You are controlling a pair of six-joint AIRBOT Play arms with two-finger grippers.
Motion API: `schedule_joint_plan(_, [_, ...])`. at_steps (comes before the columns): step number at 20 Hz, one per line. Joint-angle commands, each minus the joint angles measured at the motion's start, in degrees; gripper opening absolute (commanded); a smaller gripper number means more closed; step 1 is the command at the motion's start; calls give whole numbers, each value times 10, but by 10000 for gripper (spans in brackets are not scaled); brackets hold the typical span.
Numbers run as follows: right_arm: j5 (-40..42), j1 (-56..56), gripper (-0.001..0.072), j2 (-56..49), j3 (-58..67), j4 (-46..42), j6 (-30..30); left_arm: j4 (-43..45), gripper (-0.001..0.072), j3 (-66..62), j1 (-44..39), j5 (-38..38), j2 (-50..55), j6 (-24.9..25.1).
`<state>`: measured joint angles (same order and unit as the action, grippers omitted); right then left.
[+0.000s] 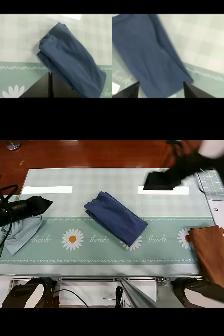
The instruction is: Fold the shirts.
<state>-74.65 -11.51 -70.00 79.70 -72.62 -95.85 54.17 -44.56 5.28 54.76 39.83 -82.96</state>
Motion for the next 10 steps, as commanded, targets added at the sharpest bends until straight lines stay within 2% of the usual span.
schedule_joint_plan(1, [263, 17, 629, 250, -364, -49, -197, -1, 27, 17, 0, -2, 0, 0])
schedule_joint_plan(2, [342, 14, 628, 297, -470, -4, -255, -2, 27, 27, 0, -2, 0, 0])
schedule_joint_plan(3, [416, 7, 620, 328, -565, 76, -283, -2, 27, 39, 0, -2, 0, 0])
schedule_joint_plan(4, [456, -1, 620, 334, -626, 164, -265, -2, 27, 50, -2, -2, 0, 0])
schedule_joint_plan(6, [446, -16, 620, 296, -671, 271, -165, -4, 27, 68, -11, -2, 3, 0])
schedule_joint_plan(9, [404, -26, 620, 176, -633, 387, -1, -5, 27, 81, -37, -4, 15, -1])
schedule_joint_plan(10, [396, -26, 620, 137, -614, 412, 37, -5, 27, 81, -47, -4, 20, 0])
